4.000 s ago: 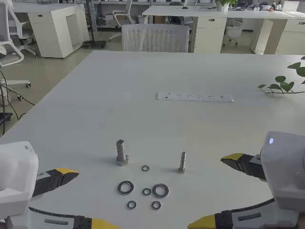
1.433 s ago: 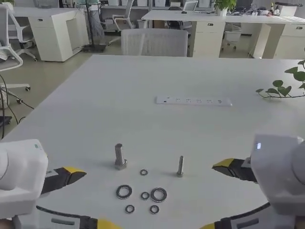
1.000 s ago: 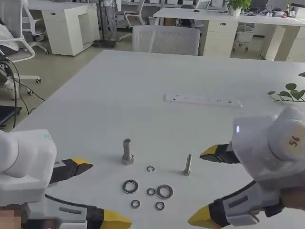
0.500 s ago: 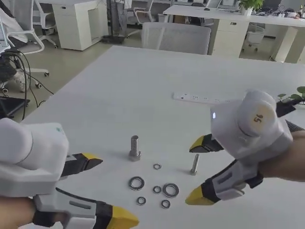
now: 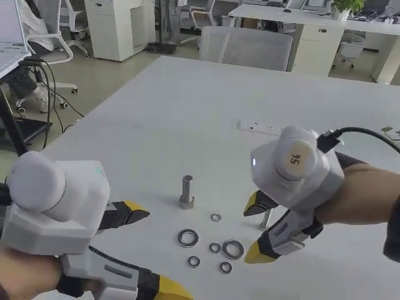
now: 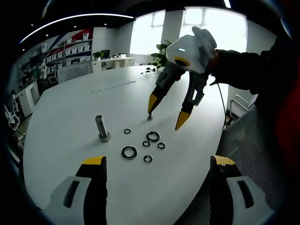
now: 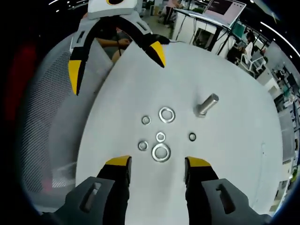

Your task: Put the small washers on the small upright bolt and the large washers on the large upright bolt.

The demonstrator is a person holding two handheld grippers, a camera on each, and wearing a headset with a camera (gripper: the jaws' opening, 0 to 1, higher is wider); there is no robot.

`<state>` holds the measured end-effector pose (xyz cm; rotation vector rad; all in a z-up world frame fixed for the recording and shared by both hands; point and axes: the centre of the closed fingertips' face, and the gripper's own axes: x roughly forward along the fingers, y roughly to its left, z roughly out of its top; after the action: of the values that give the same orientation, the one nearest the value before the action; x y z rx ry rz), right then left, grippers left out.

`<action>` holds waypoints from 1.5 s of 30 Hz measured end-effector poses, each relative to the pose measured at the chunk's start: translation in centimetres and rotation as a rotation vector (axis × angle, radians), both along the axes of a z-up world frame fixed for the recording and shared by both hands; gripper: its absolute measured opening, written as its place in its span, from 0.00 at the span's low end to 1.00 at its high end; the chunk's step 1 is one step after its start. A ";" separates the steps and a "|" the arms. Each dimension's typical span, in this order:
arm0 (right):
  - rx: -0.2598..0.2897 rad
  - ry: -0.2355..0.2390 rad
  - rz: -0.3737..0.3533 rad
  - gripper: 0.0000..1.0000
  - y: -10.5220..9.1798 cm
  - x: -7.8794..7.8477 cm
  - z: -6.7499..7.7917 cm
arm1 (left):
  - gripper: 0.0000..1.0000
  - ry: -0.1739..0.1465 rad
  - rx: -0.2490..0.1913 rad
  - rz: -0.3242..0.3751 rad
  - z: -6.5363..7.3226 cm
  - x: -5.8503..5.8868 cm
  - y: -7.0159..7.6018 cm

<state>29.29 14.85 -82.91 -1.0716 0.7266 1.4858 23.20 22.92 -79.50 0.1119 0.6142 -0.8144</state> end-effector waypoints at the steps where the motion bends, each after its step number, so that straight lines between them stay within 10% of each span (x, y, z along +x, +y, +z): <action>1: -0.009 0.004 0.001 0.47 0.0 0.0 -0.2 | 0.91 0.001 0.000 -0.001 0.0 0.0 0.0; 19: -0.169 0.014 0.073 0.35 0.5 0.9 -3.5 | 0.89 -0.007 -0.008 -0.005 0.2 0.2 -0.1; 45: -0.219 0.011 0.108 0.28 0.9 1.2 -4.7 | 0.88 -0.013 -0.021 0.008 0.6 0.4 0.0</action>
<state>30.51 15.72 -87.56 -1.2864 0.8659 1.5296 23.59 22.92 -78.90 0.0961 0.5934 -0.8119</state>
